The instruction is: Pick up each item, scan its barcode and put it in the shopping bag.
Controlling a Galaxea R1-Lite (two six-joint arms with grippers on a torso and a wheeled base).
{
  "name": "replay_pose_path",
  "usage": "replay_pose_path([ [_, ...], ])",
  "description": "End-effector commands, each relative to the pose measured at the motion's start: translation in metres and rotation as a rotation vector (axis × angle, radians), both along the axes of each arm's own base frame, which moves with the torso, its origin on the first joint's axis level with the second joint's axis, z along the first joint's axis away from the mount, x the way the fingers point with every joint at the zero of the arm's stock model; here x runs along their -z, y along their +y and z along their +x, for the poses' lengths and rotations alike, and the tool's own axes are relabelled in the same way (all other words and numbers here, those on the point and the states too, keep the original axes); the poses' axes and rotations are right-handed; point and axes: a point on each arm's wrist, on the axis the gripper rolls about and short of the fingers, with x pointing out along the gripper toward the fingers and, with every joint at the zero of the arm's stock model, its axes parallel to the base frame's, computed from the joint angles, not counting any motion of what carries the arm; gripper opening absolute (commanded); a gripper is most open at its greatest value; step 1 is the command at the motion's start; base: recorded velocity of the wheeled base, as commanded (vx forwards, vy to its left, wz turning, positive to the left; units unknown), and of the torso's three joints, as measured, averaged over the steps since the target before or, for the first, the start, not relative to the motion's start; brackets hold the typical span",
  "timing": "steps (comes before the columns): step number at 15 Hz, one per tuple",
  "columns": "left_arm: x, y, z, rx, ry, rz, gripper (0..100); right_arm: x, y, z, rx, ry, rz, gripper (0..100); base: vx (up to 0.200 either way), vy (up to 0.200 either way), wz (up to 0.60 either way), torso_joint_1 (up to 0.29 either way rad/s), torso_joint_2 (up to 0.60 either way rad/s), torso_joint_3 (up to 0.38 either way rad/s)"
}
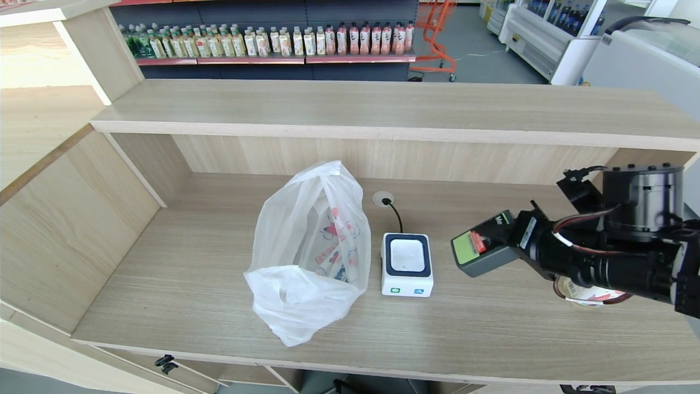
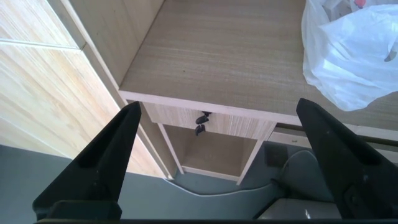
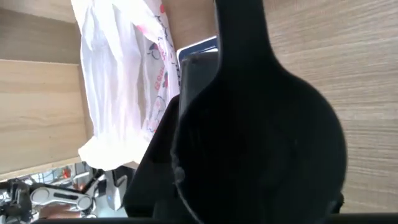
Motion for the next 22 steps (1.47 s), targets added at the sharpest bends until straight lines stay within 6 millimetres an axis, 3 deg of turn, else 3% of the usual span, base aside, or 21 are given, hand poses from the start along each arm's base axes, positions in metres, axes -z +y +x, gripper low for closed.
replay_pose_path([
  [1, 0.0, 0.0, 0.0, -0.001, 0.0, 0.0, 100, 0.024, 0.03, 0.02, -0.065, 0.052, -0.017, 0, 0.0, 0.0, 0.0, 0.0, 0.0, 0.0],
  [5, 0.0, 0.0, 0.0, -0.001, 0.0, 0.0, 100, 0.034, 0.052, 0.04, -0.1, 0.04, -0.072, 0, 0.0, 0.0, 0.0, 0.0, 0.0, 0.0],
  [14, 0.0, 0.0, 0.0, -0.001, 0.0, 0.0, 100, 0.046, 0.069, 0.065, -0.135, 0.007, -0.141, 0, 0.0, 0.0, 0.0, 0.0, 0.0, 0.0],
  [17, 0.0, 0.0, 0.0, -0.001, 0.0, 0.0, 100, 0.048, 0.082, 0.066, -0.164, 0.001, -0.14, 0, 0.0, 0.0, 0.0, 0.0, 0.0, 0.0],
  [22, 0.0, 0.0, 0.0, -0.001, 0.0, 0.0, 100, 0.052, 0.085, 0.066, -0.192, -0.017, -0.19, 0, 0.0, 0.0, 0.0, 0.0, 0.0, 0.0],
])
